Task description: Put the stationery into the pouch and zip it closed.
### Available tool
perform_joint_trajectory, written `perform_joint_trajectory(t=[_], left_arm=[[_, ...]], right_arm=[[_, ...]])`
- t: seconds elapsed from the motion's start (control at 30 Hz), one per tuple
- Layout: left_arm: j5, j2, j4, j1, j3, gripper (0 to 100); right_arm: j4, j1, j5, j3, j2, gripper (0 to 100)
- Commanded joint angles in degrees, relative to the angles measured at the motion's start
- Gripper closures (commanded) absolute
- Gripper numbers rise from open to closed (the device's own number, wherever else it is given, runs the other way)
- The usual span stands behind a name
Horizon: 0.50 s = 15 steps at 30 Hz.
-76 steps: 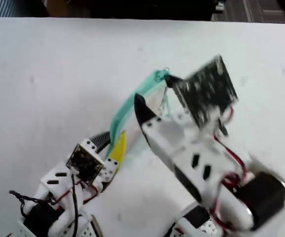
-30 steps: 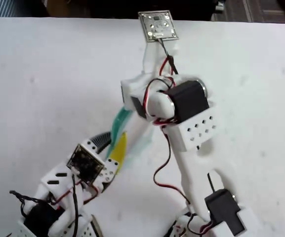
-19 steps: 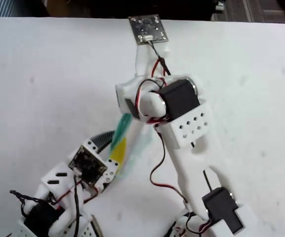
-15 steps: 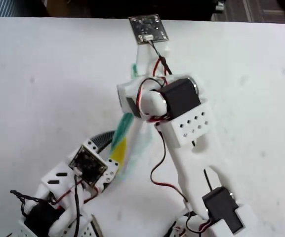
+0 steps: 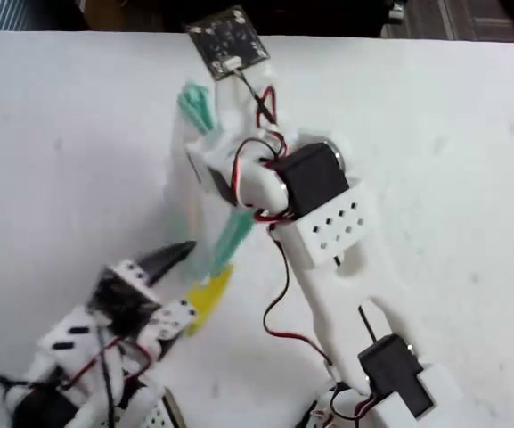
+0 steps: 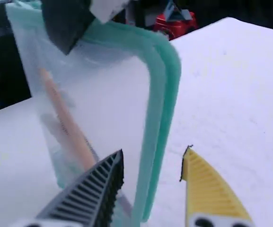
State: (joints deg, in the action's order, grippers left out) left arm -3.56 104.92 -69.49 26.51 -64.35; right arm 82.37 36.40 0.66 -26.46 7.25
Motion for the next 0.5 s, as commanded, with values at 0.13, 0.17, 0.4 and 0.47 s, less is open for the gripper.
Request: perform_joint_trajectory(t=[0.13,0.17,0.4,0.47], left_arm=[[10.99,0.04,4.84,-22.81,3.08,78],[12.48,0.04,6.42,-24.75,1.58,78],[17.76,-0.04,17.85,-31.25,-8.18,78],[18.73,-0.04,19.52,-32.31,-9.58,78]], right_arm=[[-9.80,-1.36,1.67,-2.29,0.13,98.1],[-9.89,-2.68,1.67,-1.14,-0.31,98.1],[-10.86,-14.90,1.67,11.60,-4.18,98.1],[-12.88,-18.86,1.67,15.38,-4.18,98.1]])
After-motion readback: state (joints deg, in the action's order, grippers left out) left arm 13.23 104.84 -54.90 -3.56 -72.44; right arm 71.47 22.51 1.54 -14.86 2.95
